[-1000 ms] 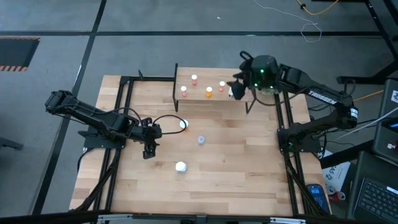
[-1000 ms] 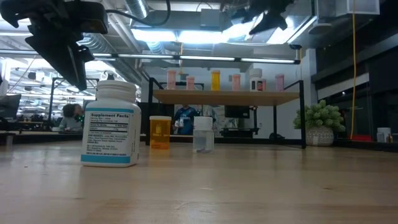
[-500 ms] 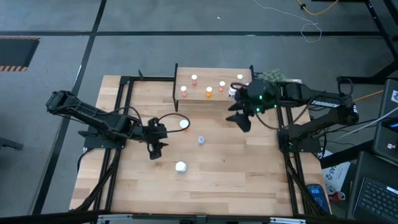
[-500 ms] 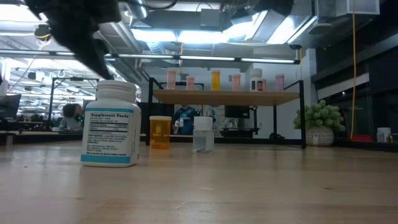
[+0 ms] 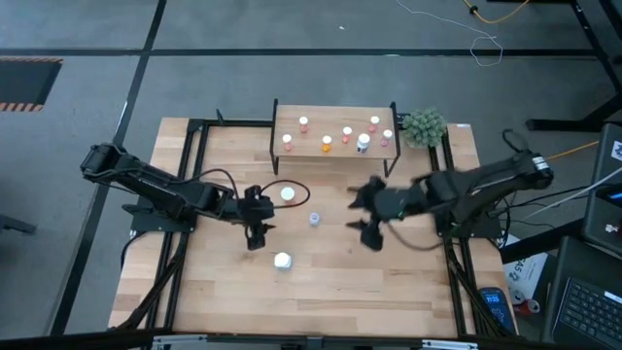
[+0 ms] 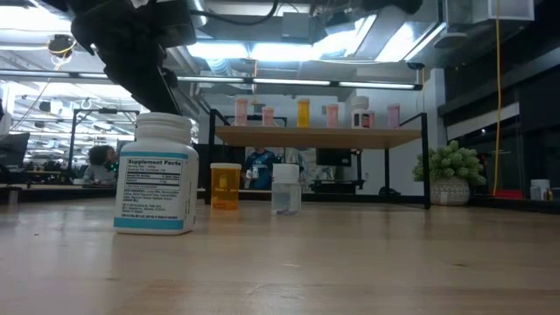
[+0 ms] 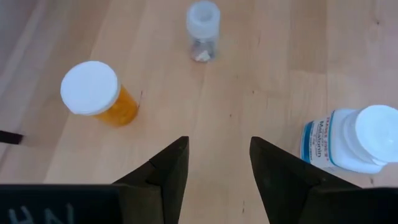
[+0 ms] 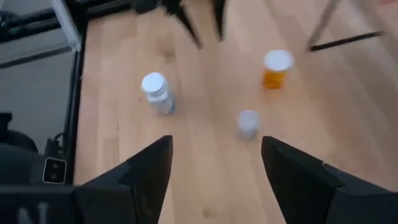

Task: Pick and place medicine bottles onto shelf by color
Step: Put the small white pill bottle on the shelf

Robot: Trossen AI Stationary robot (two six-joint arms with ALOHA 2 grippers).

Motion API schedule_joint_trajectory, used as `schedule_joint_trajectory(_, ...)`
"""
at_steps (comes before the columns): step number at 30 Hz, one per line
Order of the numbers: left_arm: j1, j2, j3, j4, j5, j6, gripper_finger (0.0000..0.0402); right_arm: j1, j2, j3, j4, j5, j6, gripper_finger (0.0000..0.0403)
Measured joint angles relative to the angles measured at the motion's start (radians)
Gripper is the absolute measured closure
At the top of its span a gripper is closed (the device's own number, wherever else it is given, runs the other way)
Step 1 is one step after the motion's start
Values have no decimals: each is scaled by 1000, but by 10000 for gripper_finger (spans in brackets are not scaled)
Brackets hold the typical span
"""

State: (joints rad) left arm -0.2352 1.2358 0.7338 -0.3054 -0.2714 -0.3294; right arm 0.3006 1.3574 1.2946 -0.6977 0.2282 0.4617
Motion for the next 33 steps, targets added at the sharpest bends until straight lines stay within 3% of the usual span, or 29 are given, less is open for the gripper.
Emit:
schedule_joint_trajectory(7, -10, -8, 0, -55, 3, 0, 236, 33, 147, -248, 474, 115, -8, 155)
schedule_joint_trajectory(13, -10, -25, 0, -150, 0, -2, 236, 0, 318, -331, 699, 160, 23, 155)
schedule_joint_trajectory(21, -6, -24, 0, -159, 0, 0, 236, -55, 494, -251, 725, 234, -43, 155)
schedule_joint_trajectory(28, -6, -25, 0, -163, 0, 0, 236, -63, 520, -162, 715, 354, -161, 155)
schedule_joint_trajectory(33, -6, -24, 0, -179, 0, 0, 236, -82, 524, -158, 665, 259, -138, 155)
